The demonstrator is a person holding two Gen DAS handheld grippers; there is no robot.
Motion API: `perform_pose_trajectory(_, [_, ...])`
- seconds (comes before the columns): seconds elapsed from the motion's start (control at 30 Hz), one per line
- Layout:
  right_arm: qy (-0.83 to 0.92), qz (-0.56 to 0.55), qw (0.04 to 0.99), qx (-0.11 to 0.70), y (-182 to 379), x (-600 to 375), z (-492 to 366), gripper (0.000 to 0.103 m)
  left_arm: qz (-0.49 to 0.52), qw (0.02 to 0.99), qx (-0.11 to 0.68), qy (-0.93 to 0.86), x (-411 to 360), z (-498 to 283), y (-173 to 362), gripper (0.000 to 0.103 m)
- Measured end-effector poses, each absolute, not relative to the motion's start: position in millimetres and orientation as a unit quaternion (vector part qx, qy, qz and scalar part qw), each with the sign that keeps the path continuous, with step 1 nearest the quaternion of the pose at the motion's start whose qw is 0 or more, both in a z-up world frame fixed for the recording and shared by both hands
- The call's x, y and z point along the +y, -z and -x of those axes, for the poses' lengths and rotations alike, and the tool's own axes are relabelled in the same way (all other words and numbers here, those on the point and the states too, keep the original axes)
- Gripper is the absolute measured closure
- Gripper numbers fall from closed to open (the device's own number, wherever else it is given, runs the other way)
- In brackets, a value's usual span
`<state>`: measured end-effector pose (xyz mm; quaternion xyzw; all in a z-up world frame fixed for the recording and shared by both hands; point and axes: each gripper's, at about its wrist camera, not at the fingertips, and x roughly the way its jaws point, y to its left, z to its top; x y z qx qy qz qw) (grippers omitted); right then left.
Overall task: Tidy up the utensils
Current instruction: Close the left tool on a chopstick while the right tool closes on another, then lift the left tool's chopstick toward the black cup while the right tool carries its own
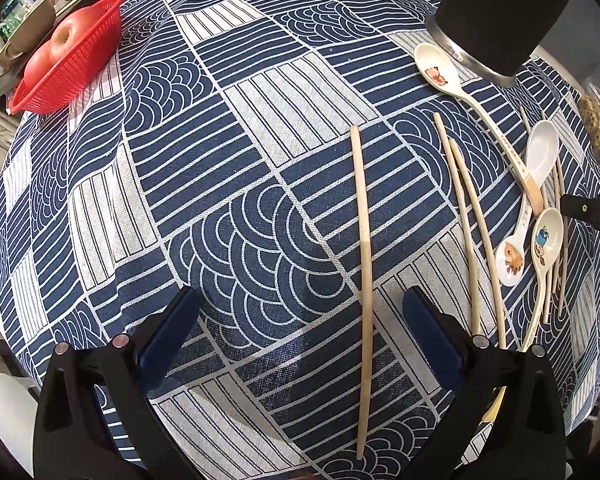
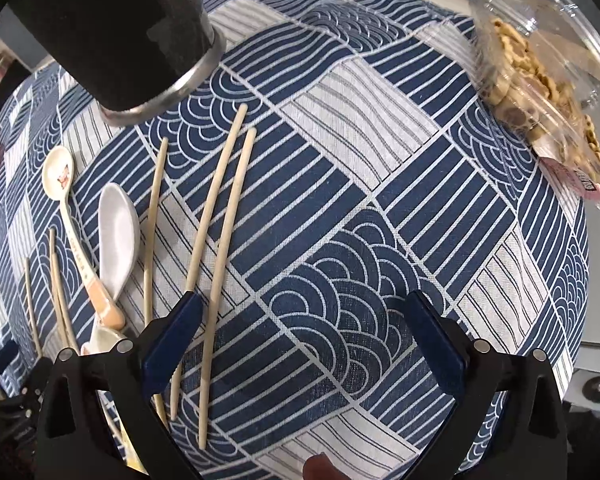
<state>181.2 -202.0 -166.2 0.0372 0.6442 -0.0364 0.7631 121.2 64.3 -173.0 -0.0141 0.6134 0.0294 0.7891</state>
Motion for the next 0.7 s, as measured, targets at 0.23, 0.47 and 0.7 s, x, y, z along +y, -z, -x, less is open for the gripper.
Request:
perform_pose_trajectory(0.23, [0.002, -0.005, 0.747, 0.664, 165, -202, -183, 0.009, 0.003, 0.786, 0.618, -0.014, 68, -110, 170, 0.012])
perform_pose_trajectory(0.47, [0.003, -0.012, 0.750, 0.661, 155, -226, -153, 0.098, 0.019, 0.777, 0.628, -0.019, 101, -88, 157, 0.096])
perform_pose_trajectory(0.7, [0.001, -0.045, 0.746, 0.664, 161, -258, -109, 0.098, 0.036, 0.767, 0.641, -0.006, 119, -59, 159, 0.098])
